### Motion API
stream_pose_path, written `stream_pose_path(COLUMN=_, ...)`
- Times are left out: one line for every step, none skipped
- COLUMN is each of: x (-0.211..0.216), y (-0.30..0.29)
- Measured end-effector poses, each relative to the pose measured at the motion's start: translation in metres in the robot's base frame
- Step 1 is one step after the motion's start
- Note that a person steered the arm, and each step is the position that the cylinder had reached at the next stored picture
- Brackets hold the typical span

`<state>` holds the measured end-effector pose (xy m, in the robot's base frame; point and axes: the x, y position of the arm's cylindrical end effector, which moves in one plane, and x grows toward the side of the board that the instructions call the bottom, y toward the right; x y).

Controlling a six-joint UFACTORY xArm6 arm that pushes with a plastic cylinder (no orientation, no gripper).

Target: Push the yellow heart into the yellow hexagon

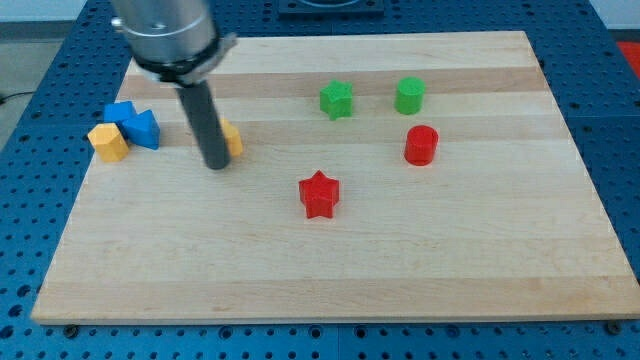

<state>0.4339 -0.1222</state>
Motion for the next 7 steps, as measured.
stream_pose_path(x=-0.006, y=0.045)
stream_pose_path(x=-0.036, y=0.036)
stream_pose_path(x=-0.04, y=0.006)
stream_pose_path(x=-0.026, y=-0.03)
stream_pose_path(x=-0.015, y=-0.059)
stream_pose_path(x=-0.006, y=-0.063)
stream_pose_path(x=0.013, y=-0.056)
